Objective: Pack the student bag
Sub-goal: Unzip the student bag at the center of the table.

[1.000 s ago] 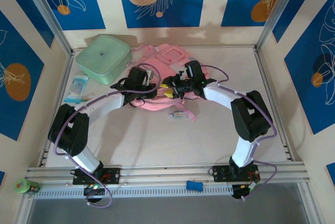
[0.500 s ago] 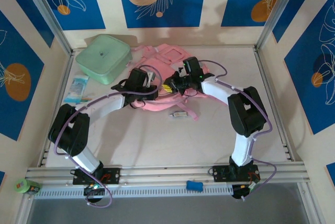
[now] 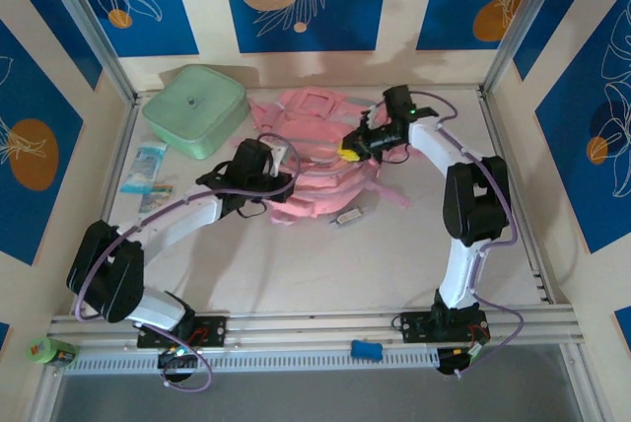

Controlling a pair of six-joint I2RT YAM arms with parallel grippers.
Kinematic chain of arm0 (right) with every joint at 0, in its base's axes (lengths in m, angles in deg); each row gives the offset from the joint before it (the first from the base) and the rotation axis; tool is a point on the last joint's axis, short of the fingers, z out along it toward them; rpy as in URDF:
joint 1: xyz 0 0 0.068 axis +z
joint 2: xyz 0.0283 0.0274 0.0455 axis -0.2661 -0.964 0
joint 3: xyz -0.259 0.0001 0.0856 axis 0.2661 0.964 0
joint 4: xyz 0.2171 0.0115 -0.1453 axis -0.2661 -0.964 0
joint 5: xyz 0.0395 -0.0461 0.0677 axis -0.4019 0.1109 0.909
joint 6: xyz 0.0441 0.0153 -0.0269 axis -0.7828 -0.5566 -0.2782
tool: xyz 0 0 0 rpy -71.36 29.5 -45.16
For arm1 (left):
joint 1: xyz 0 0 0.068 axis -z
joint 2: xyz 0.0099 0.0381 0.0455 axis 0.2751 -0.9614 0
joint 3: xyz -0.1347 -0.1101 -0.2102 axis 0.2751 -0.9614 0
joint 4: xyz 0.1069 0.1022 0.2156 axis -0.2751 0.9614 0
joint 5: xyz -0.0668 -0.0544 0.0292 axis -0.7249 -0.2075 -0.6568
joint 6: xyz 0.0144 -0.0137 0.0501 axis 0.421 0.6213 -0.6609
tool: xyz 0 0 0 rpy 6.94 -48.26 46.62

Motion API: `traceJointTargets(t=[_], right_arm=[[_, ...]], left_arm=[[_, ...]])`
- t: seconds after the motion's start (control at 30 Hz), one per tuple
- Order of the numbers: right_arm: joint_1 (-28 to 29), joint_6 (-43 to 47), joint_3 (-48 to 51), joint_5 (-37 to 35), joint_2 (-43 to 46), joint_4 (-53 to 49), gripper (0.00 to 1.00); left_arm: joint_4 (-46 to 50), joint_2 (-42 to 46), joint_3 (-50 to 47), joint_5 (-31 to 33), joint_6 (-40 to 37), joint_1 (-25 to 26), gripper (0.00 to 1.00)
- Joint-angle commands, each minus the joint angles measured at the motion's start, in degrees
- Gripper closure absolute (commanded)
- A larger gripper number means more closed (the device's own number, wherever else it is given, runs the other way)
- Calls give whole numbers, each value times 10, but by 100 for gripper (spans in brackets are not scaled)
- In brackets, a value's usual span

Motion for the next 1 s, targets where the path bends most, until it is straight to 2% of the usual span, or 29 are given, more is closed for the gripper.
traceJointTargets(t=[0.0, 0.13, 0.2, 0.27, 0.33, 0.4, 0.5, 0.7, 0.83, 0.97], right_arm=[[-45, 76, -73, -32, -23, -16, 100], [-45, 86, -122, -31, -51, -44, 100], [-27, 97, -128, -24, -49, -50, 100], [-11, 96, -114, -25, -38, -42, 100], [-10, 78, -96, -9, -31, -21, 100], [-12, 64, -83, 3, -26, -4, 100], [-12, 61, -84, 5, -23, -6, 100], [-9, 46, -82, 11, -14, -1, 100], [-11, 18, -80, 15, -11, 4, 100], [-16, -49, -52, 28, -3, 28, 100]], left_arm=[[88, -9, -7, 22, -46, -43, 100], [94, -28, 23, 30, -62, -69, 100], [87, -38, 39, -3, -67, -68, 100], [73, -39, 53, -28, -64, -59, 100], [64, -36, 68, -10, -72, -31, 100], [58, -45, 91, 10, -94, -1, 90], [54, -85, 136, -1, -105, 17, 82], [25, -170, 217, -26, -126, 26, 65], [13, -207, 250, -11, -133, 25, 53], [9, -229, 276, 7, -128, 18, 45]])
